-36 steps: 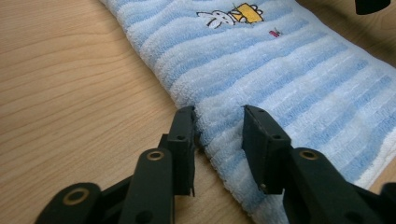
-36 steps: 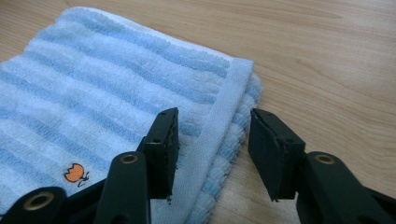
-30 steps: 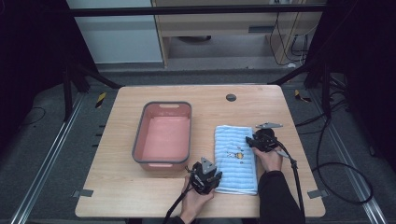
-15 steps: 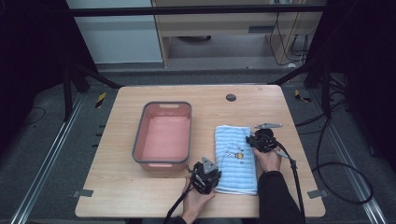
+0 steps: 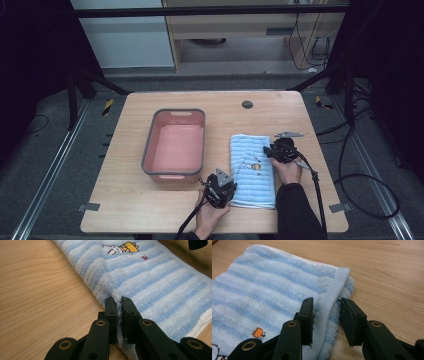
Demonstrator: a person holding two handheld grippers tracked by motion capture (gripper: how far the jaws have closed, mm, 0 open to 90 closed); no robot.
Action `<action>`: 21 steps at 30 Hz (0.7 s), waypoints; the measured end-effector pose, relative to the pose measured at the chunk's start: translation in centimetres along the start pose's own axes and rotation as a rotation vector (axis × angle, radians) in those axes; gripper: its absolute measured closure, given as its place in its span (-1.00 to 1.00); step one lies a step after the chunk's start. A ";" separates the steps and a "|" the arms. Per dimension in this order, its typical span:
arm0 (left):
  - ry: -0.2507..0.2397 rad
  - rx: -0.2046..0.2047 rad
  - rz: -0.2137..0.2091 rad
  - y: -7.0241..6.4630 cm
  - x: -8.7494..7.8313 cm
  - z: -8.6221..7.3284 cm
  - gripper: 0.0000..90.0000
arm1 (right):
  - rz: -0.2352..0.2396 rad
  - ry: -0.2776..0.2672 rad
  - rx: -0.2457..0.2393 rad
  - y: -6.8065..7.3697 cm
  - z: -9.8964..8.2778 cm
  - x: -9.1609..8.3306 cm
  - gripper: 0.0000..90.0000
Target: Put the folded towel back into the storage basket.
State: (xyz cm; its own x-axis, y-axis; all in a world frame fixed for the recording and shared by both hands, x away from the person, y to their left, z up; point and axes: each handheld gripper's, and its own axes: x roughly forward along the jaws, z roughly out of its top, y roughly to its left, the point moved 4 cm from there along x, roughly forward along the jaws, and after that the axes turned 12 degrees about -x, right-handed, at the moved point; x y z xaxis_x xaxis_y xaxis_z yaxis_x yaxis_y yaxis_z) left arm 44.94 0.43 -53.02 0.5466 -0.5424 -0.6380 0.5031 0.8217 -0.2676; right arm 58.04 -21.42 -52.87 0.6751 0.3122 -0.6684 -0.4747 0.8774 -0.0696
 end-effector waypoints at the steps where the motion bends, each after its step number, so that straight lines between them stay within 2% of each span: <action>1: 0.000 -0.002 0.000 0.0 0.0 0.0 0.87 | 0.003 0.000 0.002 0.1 0.0 0.0 0.48; 5: -0.002 0.001 0.005 -0.1 0.0 0.0 0.87 | 0.034 -0.003 0.016 0.4 0.1 0.0 0.75; 8: -0.004 0.003 0.010 -0.1 0.0 0.0 0.88 | 0.045 -0.005 0.025 0.3 0.1 0.0 0.81; 14: -0.007 0.006 0.013 -0.1 -0.2 0.2 0.91 | 0.033 -0.009 0.001 0.5 0.3 -0.3 0.85; 21: -0.028 0.003 -0.007 -0.2 -0.9 0.8 0.91 | 0.032 -0.064 -0.009 0.4 1.1 -1.7 0.85</action>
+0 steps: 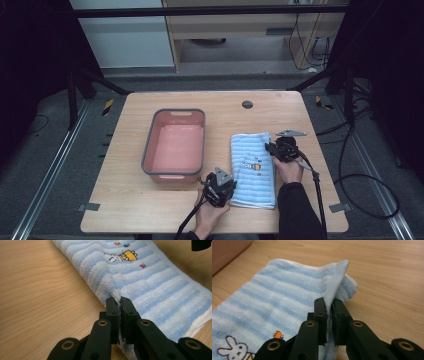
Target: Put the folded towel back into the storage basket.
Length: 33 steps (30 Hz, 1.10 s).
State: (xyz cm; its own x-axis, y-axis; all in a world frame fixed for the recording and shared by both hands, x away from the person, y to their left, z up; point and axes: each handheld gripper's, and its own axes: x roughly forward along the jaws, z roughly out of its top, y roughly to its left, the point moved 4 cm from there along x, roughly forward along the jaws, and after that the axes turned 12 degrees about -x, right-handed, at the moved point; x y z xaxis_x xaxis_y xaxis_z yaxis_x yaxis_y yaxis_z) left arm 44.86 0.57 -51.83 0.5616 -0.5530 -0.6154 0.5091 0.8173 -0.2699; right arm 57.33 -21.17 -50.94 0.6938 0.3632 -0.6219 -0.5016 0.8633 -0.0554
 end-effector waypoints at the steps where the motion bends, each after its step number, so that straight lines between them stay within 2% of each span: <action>1: -0.002 0.006 -0.001 -0.1 -0.2 0.2 0.91 | 0.003 -0.007 0.001 0.0 0.1 -0.3 0.85; 8: -0.031 0.024 -0.023 -0.5 -1.5 1.2 0.91 | 0.008 -0.058 -0.004 0.0 1.1 -2.0 0.86; 13: -0.044 0.027 -0.043 -0.6 -2.3 1.8 0.91 | 0.003 -0.090 -0.027 0.3 2.1 -3.1 0.86; 15: -0.055 0.030 -0.046 -0.8 -2.6 2.1 0.91 | -0.011 -0.104 -0.052 0.3 2.6 -3.4 0.86; 29: -0.121 0.071 -0.059 -1.4 -5.5 5.0 0.91 | -0.030 -0.196 -0.051 0.6 5.9 -6.8 0.86; 33: -0.137 0.066 -0.064 -1.2 -6.2 5.8 0.91 | -0.029 -0.206 -0.060 0.9 6.7 -7.1 0.86</action>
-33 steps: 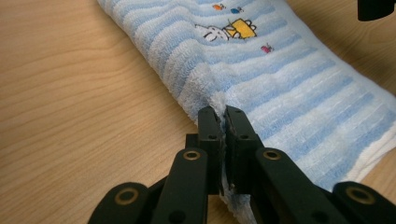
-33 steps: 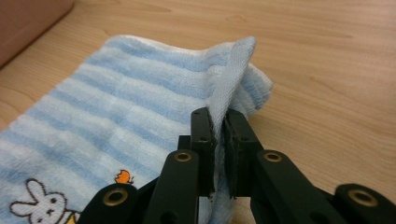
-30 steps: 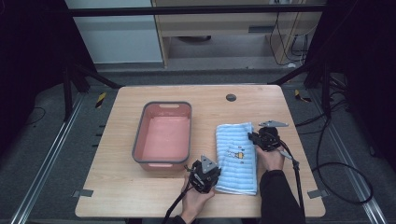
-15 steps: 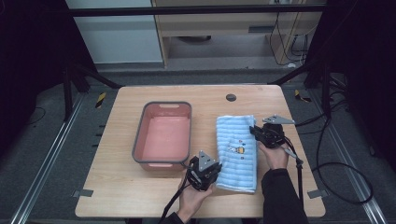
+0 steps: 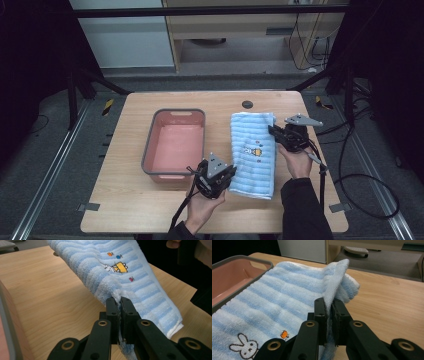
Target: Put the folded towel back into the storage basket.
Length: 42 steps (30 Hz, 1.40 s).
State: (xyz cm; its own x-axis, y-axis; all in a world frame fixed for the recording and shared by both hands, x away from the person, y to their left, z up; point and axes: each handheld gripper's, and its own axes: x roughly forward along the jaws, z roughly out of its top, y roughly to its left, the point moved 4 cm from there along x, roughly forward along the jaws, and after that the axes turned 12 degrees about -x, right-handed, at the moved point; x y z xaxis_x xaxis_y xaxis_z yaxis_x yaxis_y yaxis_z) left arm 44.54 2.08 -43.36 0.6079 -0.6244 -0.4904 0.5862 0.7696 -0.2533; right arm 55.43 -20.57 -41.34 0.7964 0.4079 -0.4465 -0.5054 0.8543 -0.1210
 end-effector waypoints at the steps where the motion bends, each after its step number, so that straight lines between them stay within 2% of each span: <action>1: -0.002 0.000 0.001 0.1 -0.1 0.2 0.91 | 0.000 0.001 -0.005 0.1 0.2 0.0 0.86; 10: -0.030 -0.005 0.003 0.8 -1.4 1.6 0.91 | -0.009 -0.010 -0.027 0.7 2.0 -0.1 0.86; 23: -0.080 0.001 0.020 1.8 -3.5 3.6 0.91 | -0.016 -0.058 -0.051 1.8 5.4 -0.3 0.86; 27: -0.097 -0.009 0.021 2.3 -4.1 3.9 0.91 | -0.013 -0.070 -0.057 2.4 6.4 -0.1 0.86; 35: -0.122 0.002 0.043 3.4 -5.7 4.8 0.91 | 0.001 -0.086 -0.076 3.5 8.3 0.3 0.86; 42: -0.153 -0.006 0.061 4.7 -7.2 5.5 0.91 | 0.015 -0.102 -0.088 4.4 10.0 0.6 0.86</action>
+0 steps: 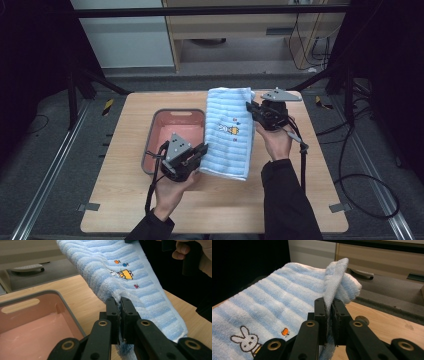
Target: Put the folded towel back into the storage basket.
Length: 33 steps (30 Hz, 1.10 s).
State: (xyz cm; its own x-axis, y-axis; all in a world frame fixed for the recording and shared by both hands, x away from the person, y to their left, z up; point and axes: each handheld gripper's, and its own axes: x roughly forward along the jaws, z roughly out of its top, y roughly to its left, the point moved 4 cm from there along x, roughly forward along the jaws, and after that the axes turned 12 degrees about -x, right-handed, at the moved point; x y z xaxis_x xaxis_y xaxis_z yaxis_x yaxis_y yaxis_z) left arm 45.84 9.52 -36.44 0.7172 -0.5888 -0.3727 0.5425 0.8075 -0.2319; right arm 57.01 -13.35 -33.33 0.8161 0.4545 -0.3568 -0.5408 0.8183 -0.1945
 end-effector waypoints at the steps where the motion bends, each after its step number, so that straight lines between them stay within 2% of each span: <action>1: -0.003 -0.003 0.003 0.2 -0.1 0.1 0.91 | 0.000 0.003 -0.003 0.1 0.2 0.1 0.86; 22: -0.046 -0.011 0.074 4.3 -3.2 1.4 0.91 | 0.056 -0.020 -0.049 3.8 3.8 3.9 0.86; 26: -0.057 -0.028 0.084 5.3 -3.8 1.6 0.91 | 0.067 -0.023 -0.054 4.3 4.4 4.6 0.86; 33: -0.060 -0.034 0.108 6.7 -4.4 1.7 0.91 | 0.087 -0.030 -0.060 5.3 5.3 6.0 0.86</action>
State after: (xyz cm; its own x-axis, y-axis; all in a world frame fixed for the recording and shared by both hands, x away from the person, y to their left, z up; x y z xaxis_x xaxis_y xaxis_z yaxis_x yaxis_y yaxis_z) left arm 47.06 17.46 -34.78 0.7962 -0.4985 -0.3428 0.4462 0.8665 -0.2237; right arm 60.12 -4.43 -31.70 0.7708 0.5338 -0.3478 -0.6204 0.7531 -0.2190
